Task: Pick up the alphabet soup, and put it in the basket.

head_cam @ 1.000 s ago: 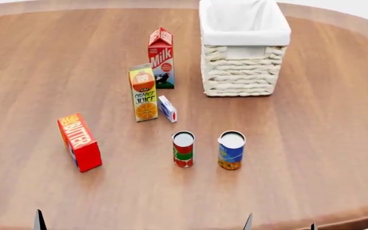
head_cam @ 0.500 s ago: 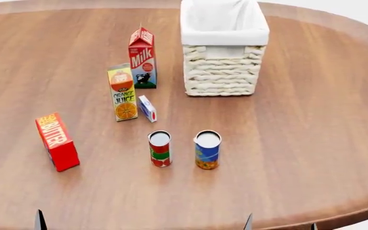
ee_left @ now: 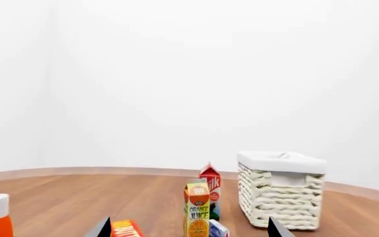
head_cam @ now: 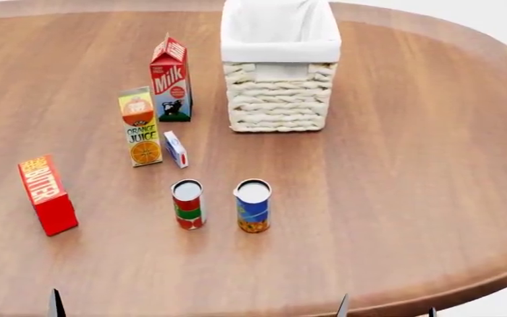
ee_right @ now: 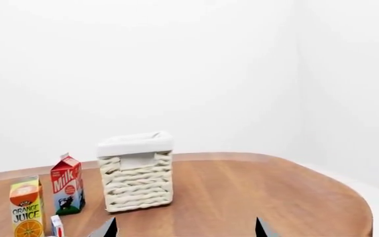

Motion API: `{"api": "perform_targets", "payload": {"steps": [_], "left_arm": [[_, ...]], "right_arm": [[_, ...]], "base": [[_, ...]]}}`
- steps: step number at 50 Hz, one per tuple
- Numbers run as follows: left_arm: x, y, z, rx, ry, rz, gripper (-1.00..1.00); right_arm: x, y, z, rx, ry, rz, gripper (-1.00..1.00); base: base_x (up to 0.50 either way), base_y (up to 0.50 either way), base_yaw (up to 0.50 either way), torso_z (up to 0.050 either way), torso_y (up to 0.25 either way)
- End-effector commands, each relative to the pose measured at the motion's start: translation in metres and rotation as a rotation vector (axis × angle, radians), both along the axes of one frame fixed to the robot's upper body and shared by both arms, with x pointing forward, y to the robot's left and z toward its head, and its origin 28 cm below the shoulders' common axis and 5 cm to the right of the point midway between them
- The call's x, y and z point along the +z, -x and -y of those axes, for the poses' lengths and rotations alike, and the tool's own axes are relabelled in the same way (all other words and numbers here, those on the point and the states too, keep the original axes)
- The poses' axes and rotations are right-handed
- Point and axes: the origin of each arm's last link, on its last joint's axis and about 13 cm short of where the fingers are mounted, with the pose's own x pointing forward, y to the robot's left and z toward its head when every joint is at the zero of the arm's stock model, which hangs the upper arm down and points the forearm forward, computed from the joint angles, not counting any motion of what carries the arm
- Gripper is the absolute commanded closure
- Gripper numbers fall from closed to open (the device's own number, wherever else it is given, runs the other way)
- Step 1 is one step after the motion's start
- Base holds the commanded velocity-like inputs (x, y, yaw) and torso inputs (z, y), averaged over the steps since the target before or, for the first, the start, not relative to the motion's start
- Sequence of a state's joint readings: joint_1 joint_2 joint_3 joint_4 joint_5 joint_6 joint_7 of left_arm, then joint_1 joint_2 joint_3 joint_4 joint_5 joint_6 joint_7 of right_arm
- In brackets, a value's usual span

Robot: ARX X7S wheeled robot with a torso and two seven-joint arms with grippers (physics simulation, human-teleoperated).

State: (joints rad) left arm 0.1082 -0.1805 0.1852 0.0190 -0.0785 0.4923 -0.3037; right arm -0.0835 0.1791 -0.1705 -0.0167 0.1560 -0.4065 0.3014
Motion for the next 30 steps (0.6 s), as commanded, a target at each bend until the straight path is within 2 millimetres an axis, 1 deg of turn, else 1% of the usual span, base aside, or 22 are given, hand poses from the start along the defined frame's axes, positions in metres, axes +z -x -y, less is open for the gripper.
{"api": "perform_targets", "payload": {"steps": [1, 14, 24, 30], "left_arm": [[0.0000, -0.0003, -0.0001, 0.000, 0.002, 0.001, -1.00], [-0.0001, 0.0002, 0.0000, 0.001, 0.003, 0.003, -1.00], [-0.0004, -0.0001, 0.0006, -0.001, 0.001, 0.003, -1.00], [-0.0003, 0.0002, 0.0005, -0.001, 0.002, 0.005, -1.00]], "right_arm": [[0.0000, -0.0004, 0.0001, -0.003, -0.001, -0.001, -1.00], [-0.0006, -0.0008, 0.0000, -0.003, 0.000, -0.003, -1.00], [-0.0014, -0.0027, -0.0008, 0.000, 0.005, -0.010, -1.00], [-0.0014, -0.0040, -0.0006, -0.031, 0.014, -0.013, -1.00]], "base": [[0.00, -0.17, 0.00, 0.000, 0.000], [0.00, -0.17, 0.00, 0.000, 0.000], [0.00, 0.00, 0.00, 0.000, 0.000], [0.00, 0.00, 0.00, 0.000, 0.000]]}}
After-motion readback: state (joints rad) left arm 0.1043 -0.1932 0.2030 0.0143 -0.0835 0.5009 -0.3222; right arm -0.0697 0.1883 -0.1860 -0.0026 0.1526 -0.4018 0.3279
